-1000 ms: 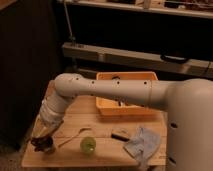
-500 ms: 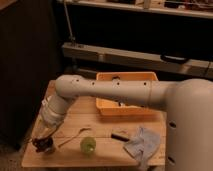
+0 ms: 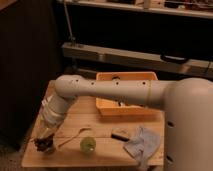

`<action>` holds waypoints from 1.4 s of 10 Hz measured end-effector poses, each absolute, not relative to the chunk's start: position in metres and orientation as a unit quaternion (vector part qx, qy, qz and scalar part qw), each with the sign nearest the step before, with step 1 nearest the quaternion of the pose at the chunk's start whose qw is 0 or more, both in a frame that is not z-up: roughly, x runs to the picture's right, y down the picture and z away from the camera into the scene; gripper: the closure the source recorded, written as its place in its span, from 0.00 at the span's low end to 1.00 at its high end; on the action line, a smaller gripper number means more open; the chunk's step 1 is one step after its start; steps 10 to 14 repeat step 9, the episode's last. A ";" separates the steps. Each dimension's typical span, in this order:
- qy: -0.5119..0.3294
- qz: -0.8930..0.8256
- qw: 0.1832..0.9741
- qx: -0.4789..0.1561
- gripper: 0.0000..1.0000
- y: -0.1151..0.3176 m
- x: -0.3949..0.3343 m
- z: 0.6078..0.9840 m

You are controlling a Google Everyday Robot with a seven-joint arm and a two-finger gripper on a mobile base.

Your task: Place grapes in metal cup

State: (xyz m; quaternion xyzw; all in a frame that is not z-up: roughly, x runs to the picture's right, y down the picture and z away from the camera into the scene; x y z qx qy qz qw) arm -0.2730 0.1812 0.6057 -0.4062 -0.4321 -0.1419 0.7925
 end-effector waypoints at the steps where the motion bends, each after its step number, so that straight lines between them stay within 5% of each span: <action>1: -0.428 -0.142 0.793 -0.408 1.00 0.181 -0.273 0.608; 14: -0.414 -0.116 0.801 -0.417 0.96 0.181 -0.267 0.621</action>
